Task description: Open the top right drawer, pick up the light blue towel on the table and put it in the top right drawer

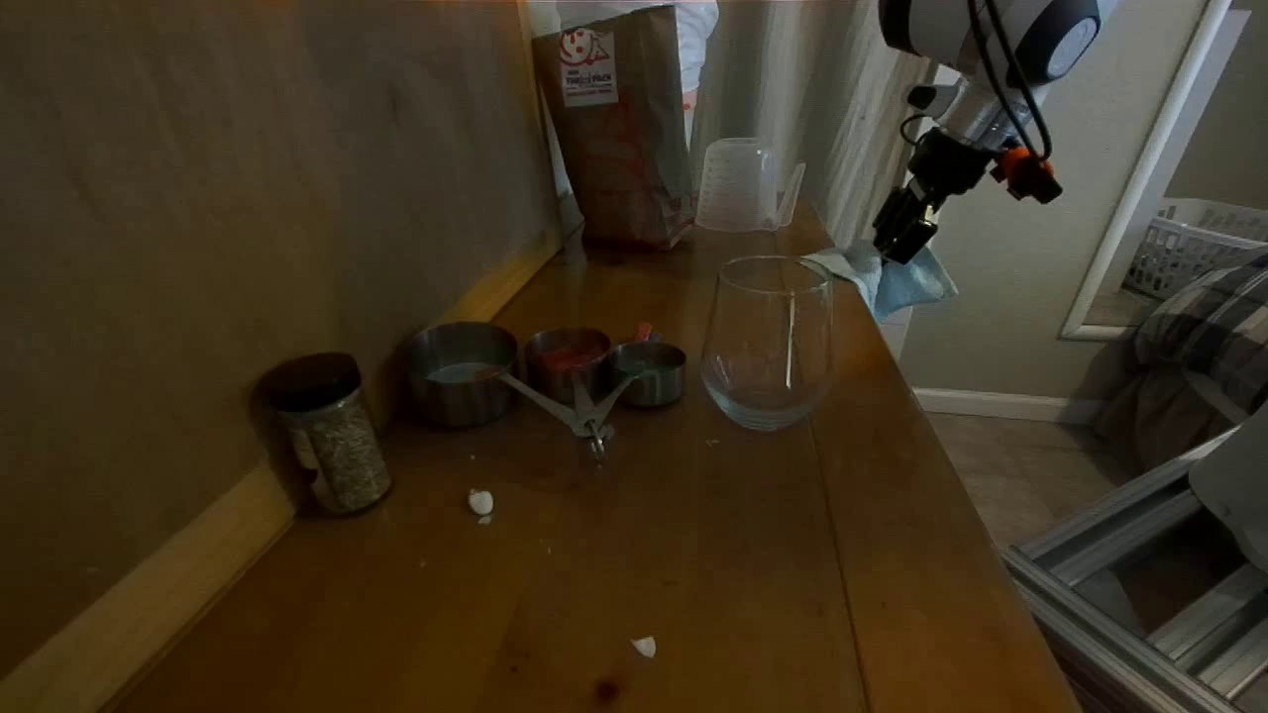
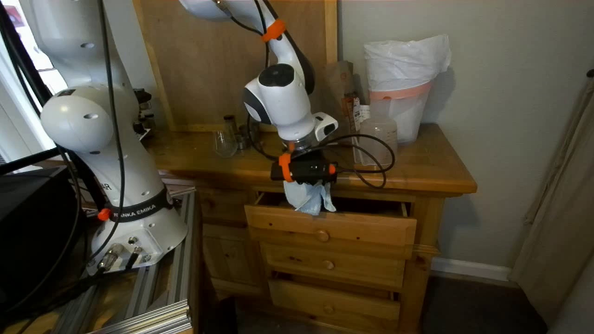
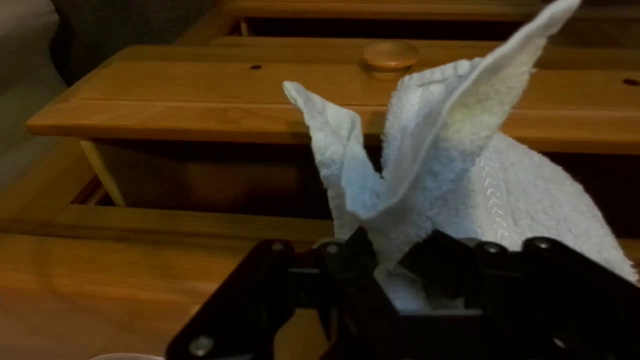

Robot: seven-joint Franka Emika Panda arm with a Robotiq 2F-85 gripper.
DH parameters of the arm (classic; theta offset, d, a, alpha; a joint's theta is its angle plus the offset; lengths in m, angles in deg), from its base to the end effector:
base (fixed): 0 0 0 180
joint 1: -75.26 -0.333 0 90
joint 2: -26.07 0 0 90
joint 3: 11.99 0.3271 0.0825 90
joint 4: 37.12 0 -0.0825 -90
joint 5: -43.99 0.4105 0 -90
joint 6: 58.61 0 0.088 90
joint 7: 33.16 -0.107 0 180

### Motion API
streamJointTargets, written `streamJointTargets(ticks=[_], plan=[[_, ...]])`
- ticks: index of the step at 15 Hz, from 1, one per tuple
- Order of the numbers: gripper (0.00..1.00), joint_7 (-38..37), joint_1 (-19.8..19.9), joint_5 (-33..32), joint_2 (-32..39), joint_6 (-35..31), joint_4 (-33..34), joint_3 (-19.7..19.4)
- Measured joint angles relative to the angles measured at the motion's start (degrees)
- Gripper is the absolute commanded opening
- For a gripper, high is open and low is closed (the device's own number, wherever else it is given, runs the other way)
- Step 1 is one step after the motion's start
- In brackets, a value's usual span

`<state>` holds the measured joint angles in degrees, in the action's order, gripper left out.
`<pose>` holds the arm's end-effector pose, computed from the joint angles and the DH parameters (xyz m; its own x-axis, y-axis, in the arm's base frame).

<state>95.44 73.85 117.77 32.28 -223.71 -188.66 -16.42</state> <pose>0.4083 -0.0779 0.1906 0.5190 0.7742 0.3623 0.7959 -0.5923 0.1256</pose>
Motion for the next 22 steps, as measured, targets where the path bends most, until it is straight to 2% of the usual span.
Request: streamJointTargets(ticks=[5,10,22], plan=[[0.04,6.0,0.0,7.0,4.5,3.0,2.7,0.3],[0.04,10.8,0.2,11.2,9.1,4.9,5.1,0.3],[0.04,15.6,1.0,13.8,16.9,13.4,9.2,0.4]])
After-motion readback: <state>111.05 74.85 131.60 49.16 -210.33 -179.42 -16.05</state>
